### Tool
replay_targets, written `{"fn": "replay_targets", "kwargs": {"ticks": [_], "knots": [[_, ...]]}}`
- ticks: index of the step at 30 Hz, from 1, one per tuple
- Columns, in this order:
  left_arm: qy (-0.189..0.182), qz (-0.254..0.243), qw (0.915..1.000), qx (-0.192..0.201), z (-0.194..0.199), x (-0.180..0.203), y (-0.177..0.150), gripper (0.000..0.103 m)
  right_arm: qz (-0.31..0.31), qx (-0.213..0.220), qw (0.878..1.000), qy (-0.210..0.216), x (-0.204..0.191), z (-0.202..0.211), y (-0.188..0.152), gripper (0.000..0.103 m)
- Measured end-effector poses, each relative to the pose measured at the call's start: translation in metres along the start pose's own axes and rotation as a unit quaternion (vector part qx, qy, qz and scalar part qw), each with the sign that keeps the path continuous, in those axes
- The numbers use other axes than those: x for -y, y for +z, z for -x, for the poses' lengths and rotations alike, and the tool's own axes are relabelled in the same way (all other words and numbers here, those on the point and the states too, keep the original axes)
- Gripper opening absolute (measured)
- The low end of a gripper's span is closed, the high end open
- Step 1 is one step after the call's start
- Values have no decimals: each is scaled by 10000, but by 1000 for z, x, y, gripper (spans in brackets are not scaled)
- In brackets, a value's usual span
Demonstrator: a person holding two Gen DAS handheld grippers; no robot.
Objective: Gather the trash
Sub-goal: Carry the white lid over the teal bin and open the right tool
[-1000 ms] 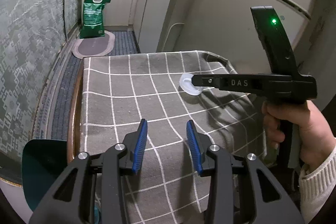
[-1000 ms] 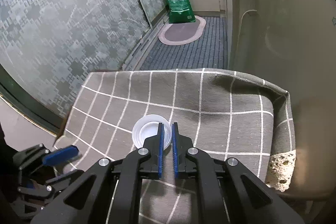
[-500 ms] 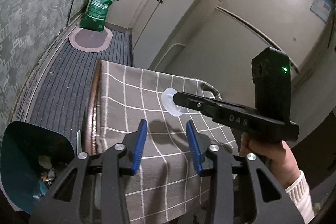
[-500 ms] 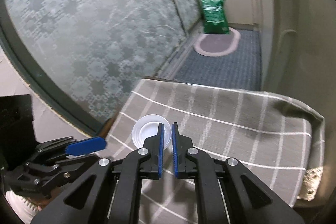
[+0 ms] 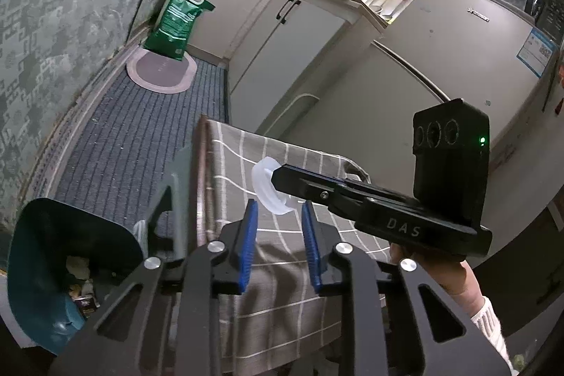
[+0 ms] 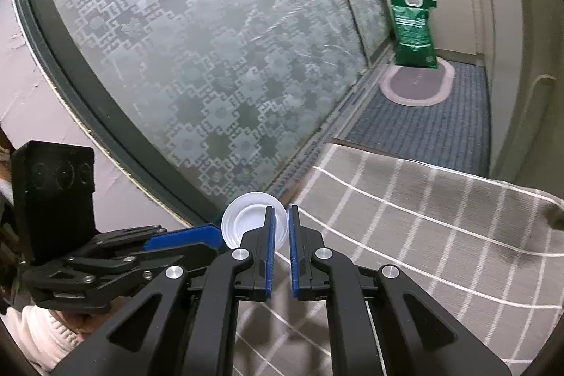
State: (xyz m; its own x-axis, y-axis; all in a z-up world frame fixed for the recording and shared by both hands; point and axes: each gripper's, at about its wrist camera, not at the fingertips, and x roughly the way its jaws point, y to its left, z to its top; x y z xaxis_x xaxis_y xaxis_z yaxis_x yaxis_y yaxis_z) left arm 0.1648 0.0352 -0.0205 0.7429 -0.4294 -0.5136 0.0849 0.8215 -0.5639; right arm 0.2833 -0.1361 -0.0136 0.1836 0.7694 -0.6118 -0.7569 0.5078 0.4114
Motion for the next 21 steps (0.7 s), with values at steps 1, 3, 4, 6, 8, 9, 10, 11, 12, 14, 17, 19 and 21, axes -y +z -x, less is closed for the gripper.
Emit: {"fn": "replay_targets", "kwargs": {"ticks": [1,3,4,6,8,9,10,11,12,14,17,19,21], "knots": [[21,-15,10000,22,3,-2,0,23,23,-2,10000,41,-3,-2,1,7],[39,4,10000,51,7,-7,2,20,72,-18,9999,116,-9,-8,2,7],[50,12,10000,66,9,-8,3,19,91,-29,9999,132,-12,-10,3,7],[88,31,9999,102,15,-14,3,17,118,-48,9998,181,-17,-14,4,7],[129,63,9998,127,21,-20,3,16,151,-69,9996,239,-24,-22,7,7],[145,67,9998,134,24,-24,3,16,175,-88,9995,259,-27,-25,8,7],[178,83,9997,150,29,-28,3,16,194,-99,9994,282,-30,-29,9,7],[195,96,9996,159,31,-30,4,16,214,-110,9992,315,-34,-32,10,7],[222,118,9995,174,35,-35,4,16,246,-136,9990,335,-39,-37,12,7],[274,147,9993,202,41,-42,4,16,275,-179,9988,372,-46,-45,14,7],[348,210,9989,249,52,-53,3,16,325,-260,9982,437,-59,-60,18,7],[384,287,9985,270,59,-62,2,16,348,-313,9978,468,-66,-69,19,7],[425,338,9982,271,65,-71,1,16,370,-394,9973,495,-74,-80,20,7]]}}
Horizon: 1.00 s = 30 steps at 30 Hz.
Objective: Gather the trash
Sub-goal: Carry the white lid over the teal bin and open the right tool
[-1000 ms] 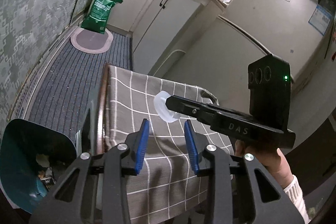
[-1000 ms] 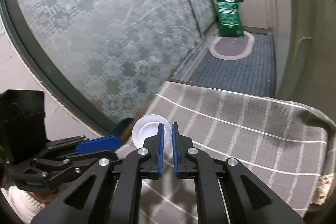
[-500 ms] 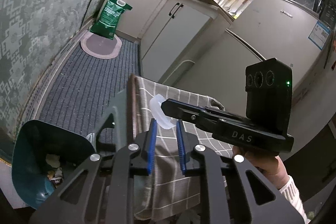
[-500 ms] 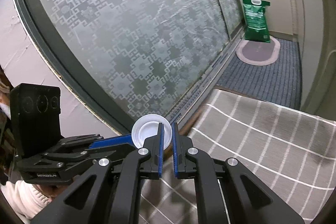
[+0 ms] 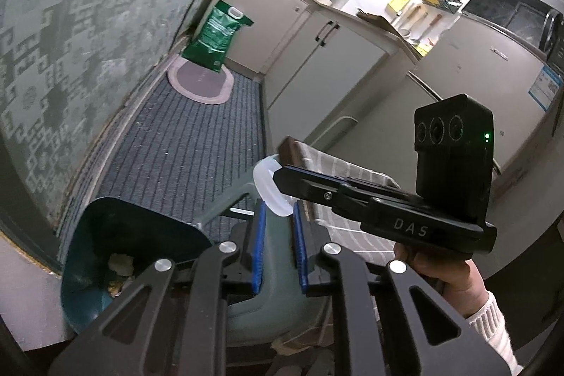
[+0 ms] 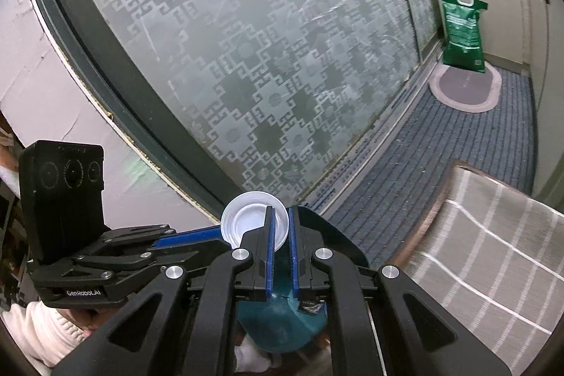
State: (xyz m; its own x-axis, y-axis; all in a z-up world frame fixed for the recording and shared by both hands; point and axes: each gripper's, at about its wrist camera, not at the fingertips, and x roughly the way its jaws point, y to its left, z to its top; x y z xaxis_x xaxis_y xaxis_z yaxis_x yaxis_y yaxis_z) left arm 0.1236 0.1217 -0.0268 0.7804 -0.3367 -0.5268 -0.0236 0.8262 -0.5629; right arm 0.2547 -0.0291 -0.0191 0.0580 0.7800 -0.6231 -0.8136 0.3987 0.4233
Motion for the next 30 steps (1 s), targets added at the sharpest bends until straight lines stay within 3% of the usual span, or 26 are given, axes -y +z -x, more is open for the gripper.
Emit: {"fn": "replay_targets", "kwargs": {"ticks": [9,17,20,23,30], "knots": [[184,297,9993,-97,18,-45,-4,16,-70,-440,9990,74,-20,-52,3,7],[339,808,9951,-460,17,-86,-17,17,-290,-980,9947,-89,-26,-95,-8,7],[506,916,9928,-588,14,-95,-19,17,-405,-1200,9914,-317,-26,-108,-13,7],[762,863,9907,-718,12,-100,-22,17,-137,-1458,9852,-890,-29,-120,-17,7],[1191,509,9873,-924,9,-101,-27,17,18,-1862,9726,-1393,-22,-137,-29,7]]}}
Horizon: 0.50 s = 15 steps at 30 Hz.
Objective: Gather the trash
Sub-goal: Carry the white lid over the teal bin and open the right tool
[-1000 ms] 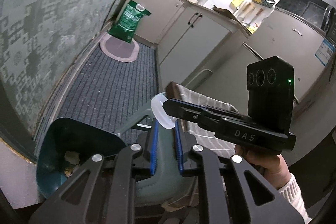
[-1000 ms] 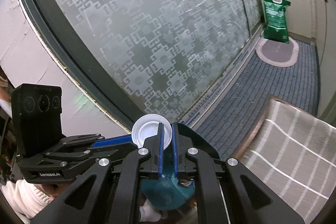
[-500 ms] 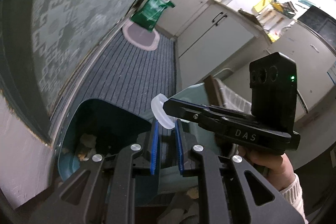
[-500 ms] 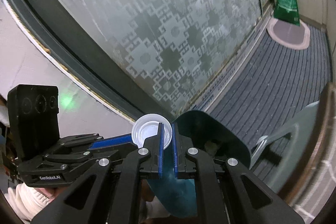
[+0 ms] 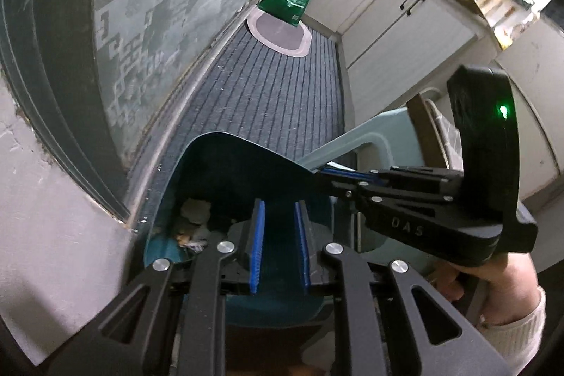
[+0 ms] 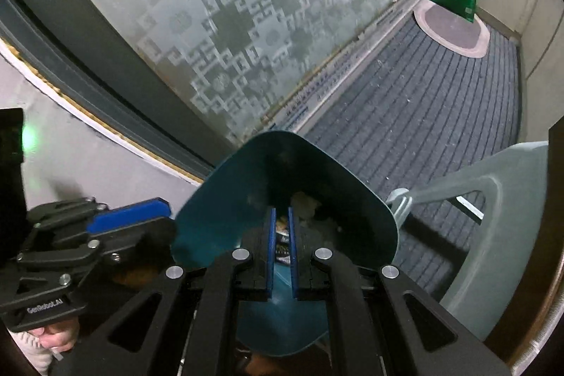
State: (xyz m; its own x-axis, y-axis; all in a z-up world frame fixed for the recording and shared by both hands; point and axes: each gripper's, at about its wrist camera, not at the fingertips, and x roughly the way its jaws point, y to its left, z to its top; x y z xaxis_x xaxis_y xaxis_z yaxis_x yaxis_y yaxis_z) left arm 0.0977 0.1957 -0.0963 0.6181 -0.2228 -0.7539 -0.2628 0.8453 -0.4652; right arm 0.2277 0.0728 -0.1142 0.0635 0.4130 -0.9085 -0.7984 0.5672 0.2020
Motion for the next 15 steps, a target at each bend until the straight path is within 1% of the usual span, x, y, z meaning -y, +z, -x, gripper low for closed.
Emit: {"fn": "replay_targets", "kwargs": {"ticks": [5,6,9,10,12,13,15], "knots": [[312,-443,9985,-34,1,10,-4,17,84,-213,9997,-109,-1,-6,-5,7],[433,-590,9973,-22,2,14,-5,17,104,-265,9995,-132,-1,-8,-7,7],[632,-930,9937,0,4,23,-9,17,188,-343,9991,-171,-4,-5,-12,7],[720,-1059,9918,17,7,26,-11,18,193,-316,9991,-186,-5,-1,-14,7],[766,-1136,9906,21,9,31,-13,18,221,-158,9994,-206,-7,15,-17,7],[846,-1198,9892,81,14,33,-15,18,225,-69,9995,-203,-8,21,-17,7],[1015,-1321,9858,227,22,38,-17,19,218,176,9992,-288,-10,43,-19,11]]}}
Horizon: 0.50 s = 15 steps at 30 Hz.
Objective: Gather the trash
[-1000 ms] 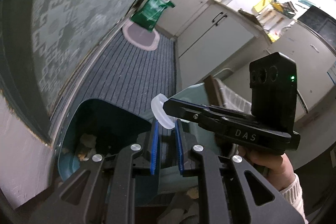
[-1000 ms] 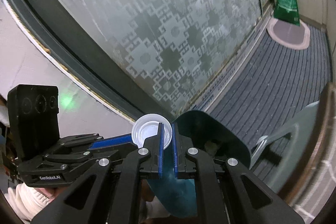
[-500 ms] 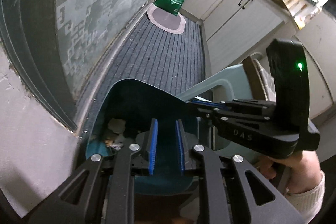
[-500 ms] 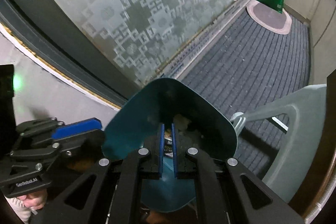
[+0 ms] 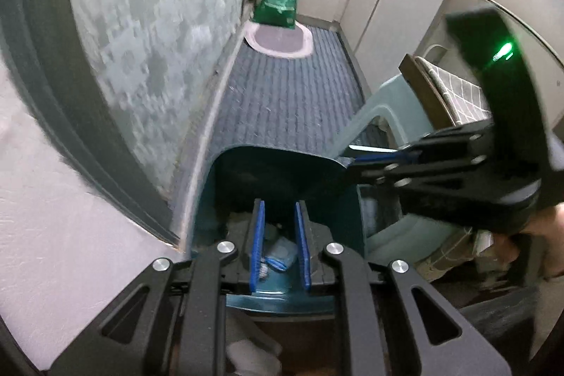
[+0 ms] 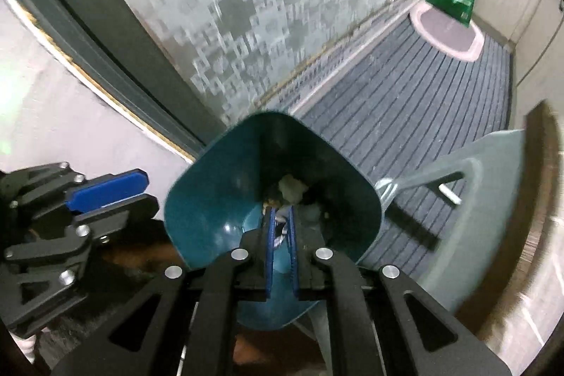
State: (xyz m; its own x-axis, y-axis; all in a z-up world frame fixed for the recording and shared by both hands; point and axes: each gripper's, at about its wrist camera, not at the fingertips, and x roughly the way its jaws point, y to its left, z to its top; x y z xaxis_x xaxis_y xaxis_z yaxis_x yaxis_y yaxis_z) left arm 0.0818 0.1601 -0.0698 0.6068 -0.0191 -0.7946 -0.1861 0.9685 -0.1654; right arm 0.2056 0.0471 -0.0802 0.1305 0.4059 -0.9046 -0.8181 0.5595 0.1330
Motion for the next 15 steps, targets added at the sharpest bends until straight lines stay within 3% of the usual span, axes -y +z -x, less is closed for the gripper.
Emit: {"fn": "replay_targets", "kwargs": {"ticks": [3,8,15], "knots": [[23,-74,9996,286,20,5,2,30,-92,442,9989,-141,0,33,-1,27],[-35,16,9978,668,48,11,3,45,-296,1188,9910,-532,-1,89,-22,61],[9,-125,9940,1083,72,36,-1,73,-568,1886,9751,-1017,4,145,-72,82]]}}
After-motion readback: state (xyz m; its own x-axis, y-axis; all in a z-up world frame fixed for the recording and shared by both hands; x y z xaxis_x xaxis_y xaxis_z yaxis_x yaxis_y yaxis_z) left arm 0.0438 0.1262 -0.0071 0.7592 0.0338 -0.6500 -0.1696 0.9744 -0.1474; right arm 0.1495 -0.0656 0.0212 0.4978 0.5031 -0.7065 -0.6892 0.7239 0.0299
